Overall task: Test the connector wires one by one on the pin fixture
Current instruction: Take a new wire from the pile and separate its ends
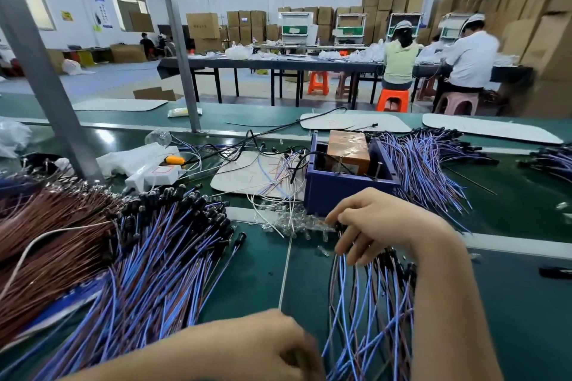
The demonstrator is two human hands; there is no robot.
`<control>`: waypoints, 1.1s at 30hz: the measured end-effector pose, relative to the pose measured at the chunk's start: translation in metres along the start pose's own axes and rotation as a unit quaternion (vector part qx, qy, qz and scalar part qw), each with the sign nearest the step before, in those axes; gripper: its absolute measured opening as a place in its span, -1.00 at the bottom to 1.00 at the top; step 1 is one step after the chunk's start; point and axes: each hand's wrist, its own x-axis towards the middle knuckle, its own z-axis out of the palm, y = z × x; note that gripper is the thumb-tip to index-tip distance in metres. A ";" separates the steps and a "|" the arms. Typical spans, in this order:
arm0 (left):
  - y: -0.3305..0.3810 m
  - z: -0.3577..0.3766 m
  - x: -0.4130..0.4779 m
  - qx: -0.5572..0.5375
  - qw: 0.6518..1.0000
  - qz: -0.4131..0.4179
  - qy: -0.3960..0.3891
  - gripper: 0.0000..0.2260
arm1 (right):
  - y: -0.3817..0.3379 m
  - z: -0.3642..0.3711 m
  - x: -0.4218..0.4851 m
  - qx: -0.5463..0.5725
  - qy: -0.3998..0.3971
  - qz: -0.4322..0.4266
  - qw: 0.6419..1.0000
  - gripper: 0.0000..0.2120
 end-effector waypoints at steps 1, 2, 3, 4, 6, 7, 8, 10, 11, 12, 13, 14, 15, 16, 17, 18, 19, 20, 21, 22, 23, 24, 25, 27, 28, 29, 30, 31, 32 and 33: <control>-0.002 -0.007 -0.001 0.014 1.000 0.010 0.015 -0.77 | 0.002 -0.001 0.000 0.001 0.002 0.000 1.000 -0.70; -0.009 -0.015 0.002 0.044 0.998 0.004 0.053 -0.79 | 0.003 -0.003 0.000 0.001 0.004 0.000 1.000 -0.69; -0.020 -0.024 0.007 0.097 0.989 -0.023 0.105 -0.81 | 0.004 -0.003 0.000 0.002 0.006 0.000 1.000 -0.70; -0.031 -0.035 0.011 0.160 0.971 -0.070 0.162 -0.80 | 0.004 -0.004 0.001 0.004 0.007 0.000 1.000 -0.70; -0.049 -0.052 0.016 0.263 0.922 -0.196 0.205 -0.72 | 0.002 -0.002 0.003 0.006 0.004 0.000 1.000 -0.71; -0.055 -0.055 0.018 0.295 0.904 -0.251 0.179 -0.71 | 0.001 0.000 0.004 0.004 0.001 0.001 1.000 -0.72; -0.060 -0.054 0.020 0.319 0.893 -0.283 0.147 -0.70 | 0.000 0.002 0.005 0.000 -0.004 0.002 1.000 -0.72; -0.068 -0.044 0.027 0.335 0.889 -0.292 0.112 -0.64 | -0.002 0.006 0.008 -0.011 -0.014 0.003 1.000 -0.72; -0.071 -0.038 0.030 0.330 0.894 -0.284 0.110 -0.63 | -0.003 0.007 0.009 -0.018 -0.019 0.003 1.000 -0.73; -0.074 -0.034 0.031 0.323 0.898 -0.277 0.114 -0.64 | -0.004 0.010 0.010 -0.026 -0.025 0.002 0.999 -0.73; -0.074 -0.033 0.032 0.318 0.900 -0.274 0.121 -0.65 | -0.005 0.011 0.011 -0.032 -0.029 -0.001 0.999 -0.74; -0.074 -0.034 0.033 0.307 0.903 -0.273 0.127 -0.65 | -0.005 0.012 0.011 -0.036 -0.031 -0.006 0.999 -0.74; -0.073 -0.036 0.033 0.288 0.908 -0.276 0.129 -0.65 | -0.005 0.013 0.012 -0.037 -0.033 -0.012 0.999 -0.74; -0.070 -0.038 0.034 0.270 0.913 -0.277 0.130 -0.63 | -0.006 0.013 0.012 -0.033 -0.035 -0.019 0.999 -0.74; -0.065 -0.042 0.035 0.259 0.916 -0.273 0.136 -0.61 | -0.007 0.015 0.011 -0.025 -0.042 -0.025 0.998 -0.75; -0.058 -0.048 0.037 0.257 0.918 -0.263 0.150 -0.59 | -0.008 0.016 0.011 -0.015 -0.056 -0.031 0.998 -0.75; -0.048 -0.056 0.040 0.255 0.918 -0.247 0.175 -0.55 | -0.008 0.018 0.010 -0.004 -0.077 -0.037 0.996 -0.75; -0.036 -0.067 0.042 0.241 0.920 -0.220 0.218 -0.51 | -0.009 0.021 0.008 0.009 -0.102 -0.042 0.994 -0.75; -0.022 -0.080 0.044 0.211 0.920 -0.178 0.278 -0.48 | -0.010 0.022 0.008 0.025 -0.122 -0.048 0.991 -0.76; -0.009 -0.094 0.046 0.169 0.915 -0.124 0.345 -0.45 | -0.011 0.024 0.008 0.045 -0.135 -0.053 0.988 -0.77; 0.005 -0.107 0.046 0.124 0.901 -0.062 0.411 -0.44 | -0.012 0.024 0.008 0.073 -0.137 -0.060 0.986 -0.78; 0.019 -0.118 0.045 0.083 0.879 0.005 0.469 -0.46 | -0.014 0.025 0.009 0.112 -0.130 -0.069 0.983 -0.78; 0.030 -0.125 0.042 0.052 0.856 0.072 0.510 -0.52 | -0.017 0.024 0.010 0.164 -0.116 -0.077 0.977 -0.75; 0.041 -0.124 0.036 0.015 0.820 0.186 0.541 -0.68 | -0.025 0.023 0.010 0.313 -0.084 -0.092 0.941 -0.71; 0.041 -0.118 0.034 0.010 0.812 0.228 0.538 -0.72 | -0.028 0.022 0.011 0.390 -0.070 -0.106 0.912 -0.71; 0.040 -0.112 0.035 0.012 0.810 0.256 0.527 -0.75 | -0.029 0.021 0.010 0.451 -0.053 -0.123 0.882 -0.72; 0.037 -0.105 0.037 0.022 0.814 0.277 0.510 -0.79 | -0.030 0.018 0.010 0.498 -0.034 -0.129 0.857 -0.71; 0.035 -0.101 0.041 0.040 0.821 0.295 0.487 -0.83 | -0.030 0.016 0.010 0.531 -0.012 -0.126 0.838 -0.68; 0.033 -0.097 0.045 0.065 0.827 0.310 0.464 -0.85 | -0.029 0.013 0.011 0.550 0.012 -0.121 0.826 -0.66; 0.031 -0.096 0.050 0.087 0.833 0.321 0.442 -0.85 | -0.029 0.012 0.012 0.564 0.032 -0.119 0.816 -0.70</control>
